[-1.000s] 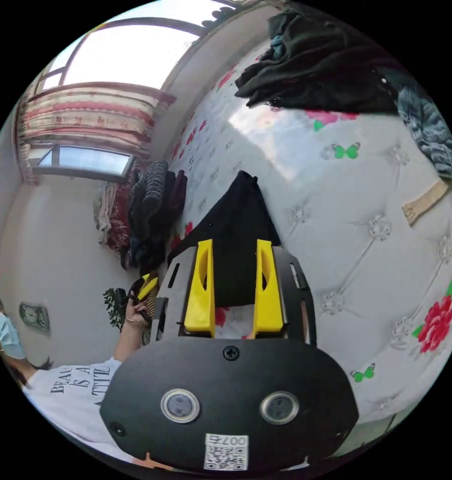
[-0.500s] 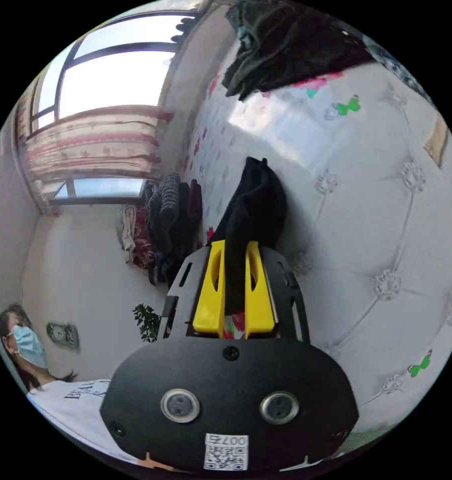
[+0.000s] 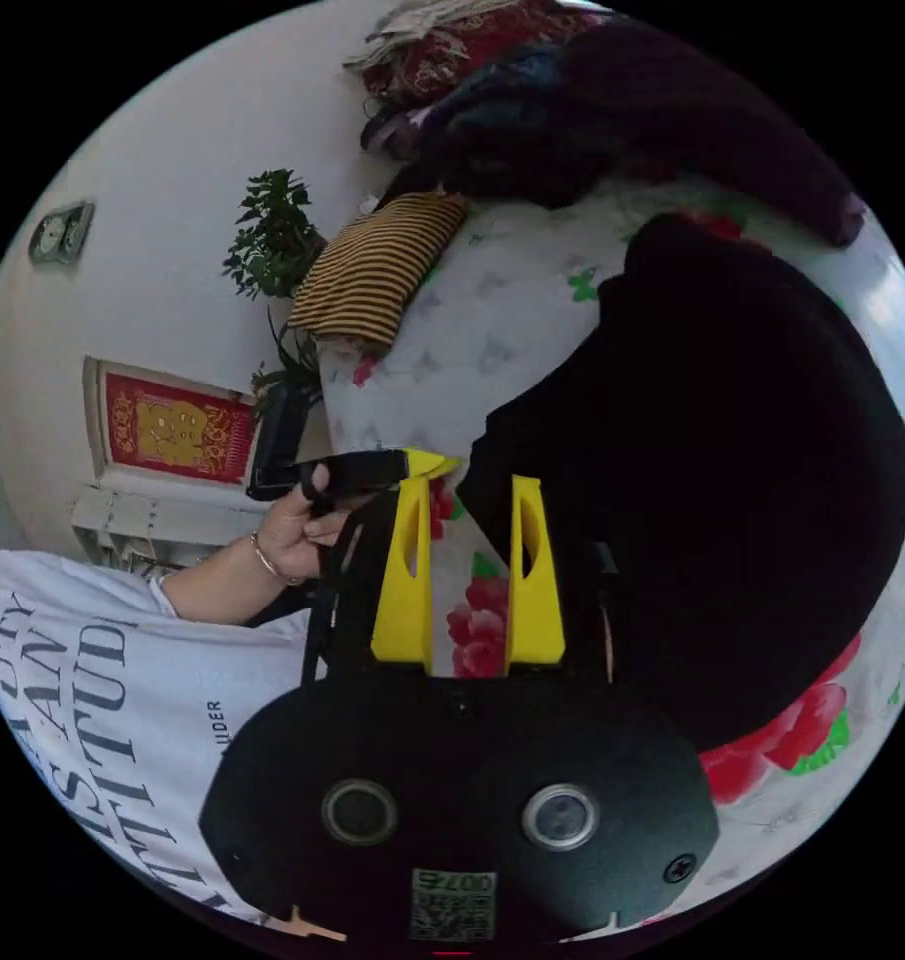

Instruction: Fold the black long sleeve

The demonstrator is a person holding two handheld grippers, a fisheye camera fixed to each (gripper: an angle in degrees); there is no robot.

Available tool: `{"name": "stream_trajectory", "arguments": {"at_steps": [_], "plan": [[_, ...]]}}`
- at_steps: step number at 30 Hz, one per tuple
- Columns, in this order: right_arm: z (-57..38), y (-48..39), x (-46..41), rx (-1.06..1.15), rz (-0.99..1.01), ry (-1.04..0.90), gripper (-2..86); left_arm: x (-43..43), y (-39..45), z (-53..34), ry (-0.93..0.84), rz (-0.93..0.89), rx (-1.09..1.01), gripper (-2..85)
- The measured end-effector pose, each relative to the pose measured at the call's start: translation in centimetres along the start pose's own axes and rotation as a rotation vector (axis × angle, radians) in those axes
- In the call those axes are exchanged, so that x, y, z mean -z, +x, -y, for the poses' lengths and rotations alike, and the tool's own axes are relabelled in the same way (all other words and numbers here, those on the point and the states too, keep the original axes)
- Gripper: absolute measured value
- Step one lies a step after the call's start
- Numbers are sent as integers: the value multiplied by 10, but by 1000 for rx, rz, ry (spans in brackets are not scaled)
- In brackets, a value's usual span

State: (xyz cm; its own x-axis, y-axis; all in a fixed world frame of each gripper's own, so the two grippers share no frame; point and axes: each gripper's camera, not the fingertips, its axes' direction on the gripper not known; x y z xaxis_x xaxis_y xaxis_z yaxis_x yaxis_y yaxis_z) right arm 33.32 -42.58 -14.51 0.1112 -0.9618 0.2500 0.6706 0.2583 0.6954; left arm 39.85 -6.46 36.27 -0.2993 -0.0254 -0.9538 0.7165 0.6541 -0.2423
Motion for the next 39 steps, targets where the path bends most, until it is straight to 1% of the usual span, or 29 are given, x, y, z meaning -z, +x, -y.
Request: {"name": "stream_trajectory", "arguments": {"at_steps": [1,2,4,6,7,8,9,10,12,13,15,17,19,22,25,29,32,33,34,36,37,39], "plan": [[-5,6,-3,-13,38,20,101,0,-2,-1,-4,-12,3,149],[-18,14,8,-29,94,90,103,1,-3,-3,-11,-40,3,156],[-42,21,47,-29,129,216,105,3,-2,-4,-11,-79,-20,165],[-84,45,108,-77,54,386,112,1,4,-4,-22,-130,-69,181],[-95,55,121,-113,18,414,114,-1,6,-3,-30,-140,-80,185],[-117,82,140,-194,-49,455,119,-7,10,0,-52,-155,-102,191],[-139,114,149,-301,-72,474,125,-15,15,2,-80,-159,-123,192],[-148,132,150,-353,-55,475,127,-21,18,4,-97,-159,-131,193],[-177,193,132,-492,105,480,134,-39,31,11,-133,-156,-165,175],[-180,204,124,-514,139,470,135,-43,33,14,-140,-154,-165,169],[-180,237,87,-550,270,435,132,-58,39,24,-164,-144,-142,120],[-176,252,67,-568,390,462,123,-58,39,30,-166,-155,-107,101],[-167,249,63,-576,389,454,111,-41,48,36,-101,-204,-112,93],[-132,210,70,-483,389,448,96,2,79,53,-17,-232,-209,88],[-74,158,74,-347,429,472,87,68,111,83,86,-248,-314,87],[37,54,57,-95,485,503,84,199,153,113,281,-183,-491,88],[119,-33,16,71,533,493,88,297,165,109,439,-97,-542,91],[150,-65,-9,111,553,477,90,330,162,103,491,-51,-535,92],[165,-79,-23,119,564,465,92,345,158,101,512,-23,-520,93],[219,-120,-98,116,580,380,96,385,126,96,577,136,-414,98],[229,-127,-118,117,565,351,96,390,112,97,583,188,-372,100],[247,-138,-199,135,400,215,93,389,40,102,563,418,-139,107]]}}
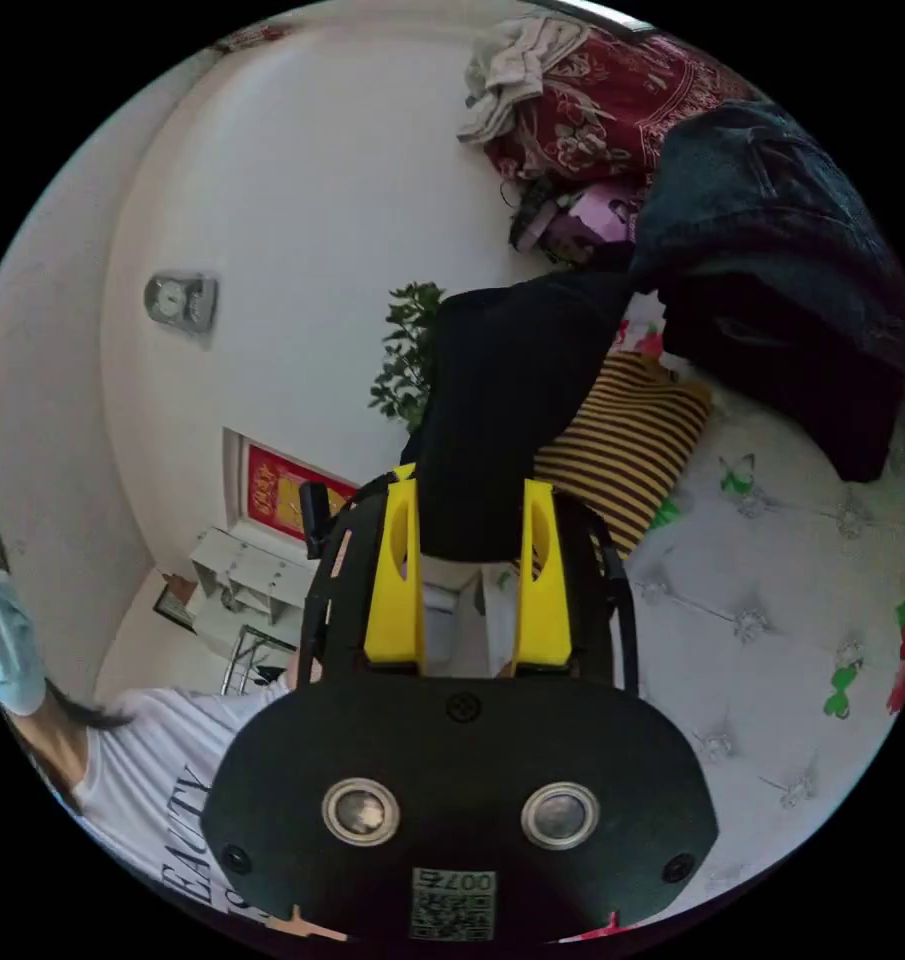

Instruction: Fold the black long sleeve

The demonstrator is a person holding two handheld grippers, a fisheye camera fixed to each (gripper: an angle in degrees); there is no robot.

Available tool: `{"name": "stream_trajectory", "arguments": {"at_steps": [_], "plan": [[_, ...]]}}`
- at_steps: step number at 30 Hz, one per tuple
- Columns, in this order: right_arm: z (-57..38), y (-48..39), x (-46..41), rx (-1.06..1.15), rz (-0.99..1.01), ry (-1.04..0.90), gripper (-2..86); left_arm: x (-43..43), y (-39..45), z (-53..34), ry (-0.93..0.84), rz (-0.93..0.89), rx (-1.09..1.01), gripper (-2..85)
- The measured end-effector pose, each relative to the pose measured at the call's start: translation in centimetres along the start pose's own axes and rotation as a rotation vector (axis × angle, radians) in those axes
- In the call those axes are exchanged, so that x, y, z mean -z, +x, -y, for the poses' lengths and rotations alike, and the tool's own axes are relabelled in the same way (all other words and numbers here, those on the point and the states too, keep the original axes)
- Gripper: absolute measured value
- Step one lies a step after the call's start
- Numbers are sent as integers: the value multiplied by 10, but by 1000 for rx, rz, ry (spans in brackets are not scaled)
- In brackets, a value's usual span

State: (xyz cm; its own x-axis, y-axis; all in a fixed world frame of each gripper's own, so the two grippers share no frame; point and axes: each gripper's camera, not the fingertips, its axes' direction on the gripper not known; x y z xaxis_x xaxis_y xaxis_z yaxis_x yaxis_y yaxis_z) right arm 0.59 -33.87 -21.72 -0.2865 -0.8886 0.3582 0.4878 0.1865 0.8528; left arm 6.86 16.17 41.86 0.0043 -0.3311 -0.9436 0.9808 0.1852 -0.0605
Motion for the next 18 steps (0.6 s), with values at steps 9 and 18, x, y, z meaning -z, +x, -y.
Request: {"name": "stream_trajectory", "arguments": {"at_steps": [9,18], "plan": [[-254,99,21,8,-732,-412,46,-63,-9,-191,-69,288,26,101],[-451,90,82,-95,-1078,-561,7,-233,207,-357,-568,129,-582,53]]}}
